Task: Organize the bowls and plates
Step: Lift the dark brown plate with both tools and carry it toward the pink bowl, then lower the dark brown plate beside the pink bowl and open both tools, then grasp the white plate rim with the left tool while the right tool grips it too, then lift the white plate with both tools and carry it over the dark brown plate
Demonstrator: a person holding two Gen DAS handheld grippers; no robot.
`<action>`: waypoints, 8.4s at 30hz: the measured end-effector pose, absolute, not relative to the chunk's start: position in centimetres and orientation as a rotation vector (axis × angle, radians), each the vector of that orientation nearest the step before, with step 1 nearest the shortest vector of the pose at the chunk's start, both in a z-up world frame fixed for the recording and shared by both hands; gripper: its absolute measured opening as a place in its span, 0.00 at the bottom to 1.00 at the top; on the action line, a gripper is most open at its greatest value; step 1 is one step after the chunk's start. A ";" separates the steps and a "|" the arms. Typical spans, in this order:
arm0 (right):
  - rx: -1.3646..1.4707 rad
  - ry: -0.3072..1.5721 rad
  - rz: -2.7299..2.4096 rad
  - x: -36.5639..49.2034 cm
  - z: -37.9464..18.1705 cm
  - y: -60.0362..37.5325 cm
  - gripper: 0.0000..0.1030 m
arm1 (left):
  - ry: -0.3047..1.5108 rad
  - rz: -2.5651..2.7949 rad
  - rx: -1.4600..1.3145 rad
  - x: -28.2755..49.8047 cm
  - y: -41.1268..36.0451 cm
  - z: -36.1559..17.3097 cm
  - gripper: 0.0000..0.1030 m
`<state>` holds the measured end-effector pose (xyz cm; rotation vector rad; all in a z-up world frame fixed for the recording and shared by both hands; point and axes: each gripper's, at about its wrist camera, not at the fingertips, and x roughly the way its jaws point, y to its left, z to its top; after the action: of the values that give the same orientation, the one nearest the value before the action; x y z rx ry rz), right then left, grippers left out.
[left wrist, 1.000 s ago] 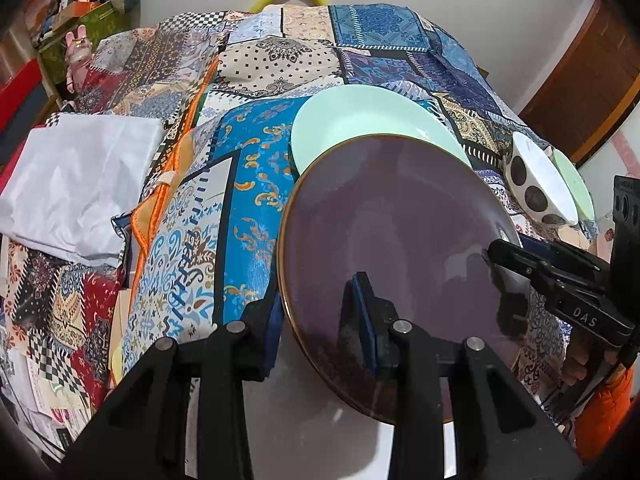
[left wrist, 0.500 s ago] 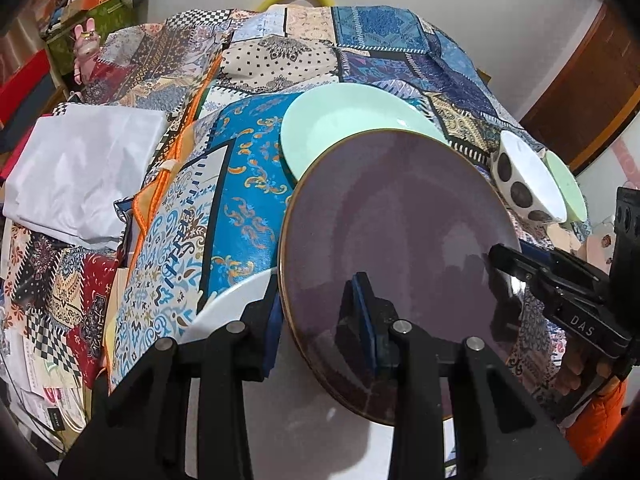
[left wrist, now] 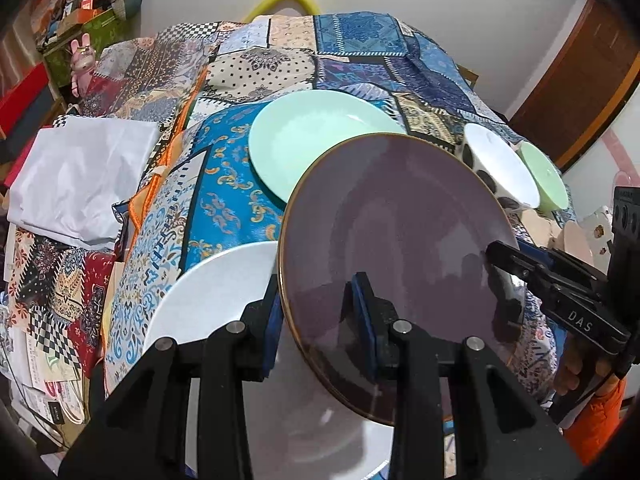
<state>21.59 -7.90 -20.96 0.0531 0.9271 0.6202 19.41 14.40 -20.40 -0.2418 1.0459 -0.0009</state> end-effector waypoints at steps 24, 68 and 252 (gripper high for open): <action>0.118 0.888 0.547 17.1 -19.8 -14.9 0.29 | 1.052 -0.075 -0.204 16.5 6.9 -18.3 0.32; 0.014 0.909 0.360 16.3 -23.1 -17.4 0.31 | 1.230 -0.133 -0.242 19.6 2.7 -25.3 0.34; 0.084 0.967 0.548 17.3 -20.9 -17.5 0.26 | 1.091 -0.080 -0.226 16.2 3.7 -20.2 0.39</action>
<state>17.26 -17.46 -20.91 0.0835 0.9668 0.5482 16.16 3.74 -20.22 -0.2255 1.0913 -0.0802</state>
